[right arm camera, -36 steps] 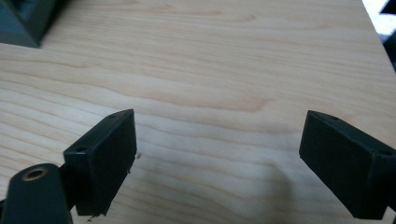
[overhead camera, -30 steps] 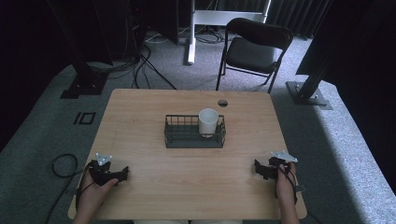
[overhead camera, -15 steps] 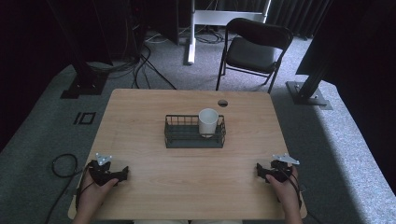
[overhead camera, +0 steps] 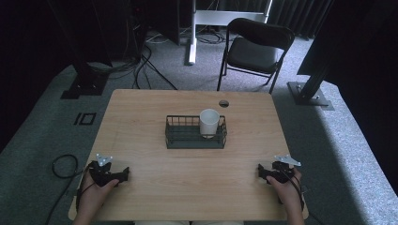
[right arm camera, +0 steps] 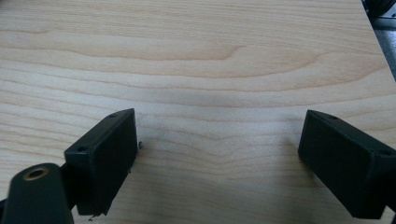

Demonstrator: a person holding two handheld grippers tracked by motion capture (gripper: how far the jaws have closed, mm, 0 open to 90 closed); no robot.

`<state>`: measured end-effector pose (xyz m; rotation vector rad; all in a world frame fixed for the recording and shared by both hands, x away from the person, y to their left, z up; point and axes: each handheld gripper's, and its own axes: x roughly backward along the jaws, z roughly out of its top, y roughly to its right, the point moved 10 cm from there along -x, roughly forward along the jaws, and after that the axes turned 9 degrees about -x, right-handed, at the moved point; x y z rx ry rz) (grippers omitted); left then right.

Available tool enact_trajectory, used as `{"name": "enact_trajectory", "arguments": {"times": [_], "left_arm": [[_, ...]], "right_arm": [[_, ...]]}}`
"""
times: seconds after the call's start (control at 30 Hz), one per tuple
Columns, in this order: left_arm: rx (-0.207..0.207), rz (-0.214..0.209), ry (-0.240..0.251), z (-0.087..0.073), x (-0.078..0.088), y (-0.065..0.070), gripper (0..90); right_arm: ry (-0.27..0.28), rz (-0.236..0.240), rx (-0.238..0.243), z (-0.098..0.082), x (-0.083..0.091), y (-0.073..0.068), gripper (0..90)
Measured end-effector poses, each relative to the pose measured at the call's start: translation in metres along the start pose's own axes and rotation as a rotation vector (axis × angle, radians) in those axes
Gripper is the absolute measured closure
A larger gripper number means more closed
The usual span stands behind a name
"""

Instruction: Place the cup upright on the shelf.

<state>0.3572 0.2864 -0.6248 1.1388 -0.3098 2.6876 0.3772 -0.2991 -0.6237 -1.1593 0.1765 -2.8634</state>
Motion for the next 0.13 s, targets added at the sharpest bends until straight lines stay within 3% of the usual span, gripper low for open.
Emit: {"name": "enact_trajectory", "arguments": {"times": [0.13], "left_arm": [[0.0,0.0,0.0,0.0,0.0,0.0,1.1]], "right_arm": [[0.0,0.0,0.0,0.0,0.0,0.0,11.2]]}}
